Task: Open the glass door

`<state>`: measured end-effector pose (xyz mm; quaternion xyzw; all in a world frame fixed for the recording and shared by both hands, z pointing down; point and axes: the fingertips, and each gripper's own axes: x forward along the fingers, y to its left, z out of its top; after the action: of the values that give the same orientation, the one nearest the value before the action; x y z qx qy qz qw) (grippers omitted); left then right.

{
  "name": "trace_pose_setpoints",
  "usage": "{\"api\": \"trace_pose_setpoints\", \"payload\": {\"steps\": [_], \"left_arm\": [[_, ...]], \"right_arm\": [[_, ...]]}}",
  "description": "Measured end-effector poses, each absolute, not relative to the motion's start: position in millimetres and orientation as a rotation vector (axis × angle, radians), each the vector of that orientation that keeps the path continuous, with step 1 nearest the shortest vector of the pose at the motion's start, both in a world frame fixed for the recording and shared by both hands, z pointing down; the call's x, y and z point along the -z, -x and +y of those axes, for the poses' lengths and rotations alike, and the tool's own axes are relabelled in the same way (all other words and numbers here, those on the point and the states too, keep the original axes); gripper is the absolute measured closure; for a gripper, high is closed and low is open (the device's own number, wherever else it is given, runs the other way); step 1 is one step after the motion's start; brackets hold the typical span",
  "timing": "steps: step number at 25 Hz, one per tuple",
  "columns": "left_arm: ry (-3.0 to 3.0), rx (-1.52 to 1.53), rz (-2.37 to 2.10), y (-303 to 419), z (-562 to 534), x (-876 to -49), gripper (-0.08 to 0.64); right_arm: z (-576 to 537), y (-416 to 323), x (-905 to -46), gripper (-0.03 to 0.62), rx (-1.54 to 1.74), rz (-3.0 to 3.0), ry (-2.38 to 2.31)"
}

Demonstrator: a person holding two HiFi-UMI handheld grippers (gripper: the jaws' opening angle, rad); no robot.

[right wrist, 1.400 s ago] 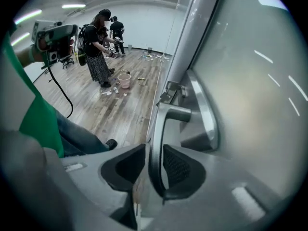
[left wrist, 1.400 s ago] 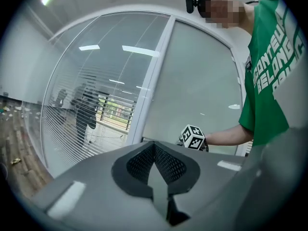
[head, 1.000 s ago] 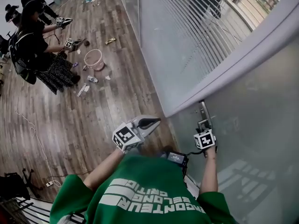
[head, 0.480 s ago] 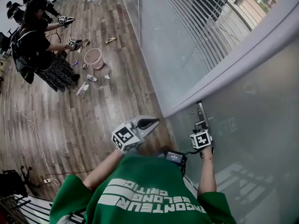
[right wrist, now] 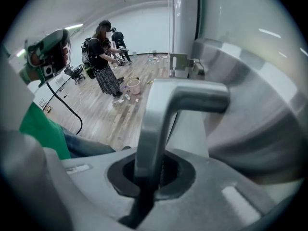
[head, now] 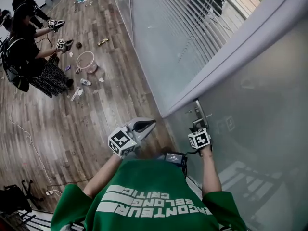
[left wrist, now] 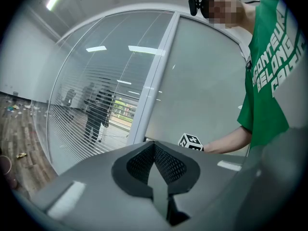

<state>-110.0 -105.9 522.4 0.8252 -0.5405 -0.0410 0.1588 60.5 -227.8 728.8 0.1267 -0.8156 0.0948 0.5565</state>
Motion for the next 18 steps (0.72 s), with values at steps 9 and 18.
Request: {"api": "trace_pose_setpoints", "payload": {"steps": [9,18], "left_arm": [[-2.379,0.122,-1.558,115.7,-104.2,-526.8,0.543],[-2.408,0.114,-1.507,103.7,-105.7,-523.3,0.543]], "right_arm": [[-228.1,-31.3,-733.2,0.600,-0.120,-2.188,-0.368],[-233.0,-18.8,-727.7,0.600,-0.042,-2.302,-0.411]]}}
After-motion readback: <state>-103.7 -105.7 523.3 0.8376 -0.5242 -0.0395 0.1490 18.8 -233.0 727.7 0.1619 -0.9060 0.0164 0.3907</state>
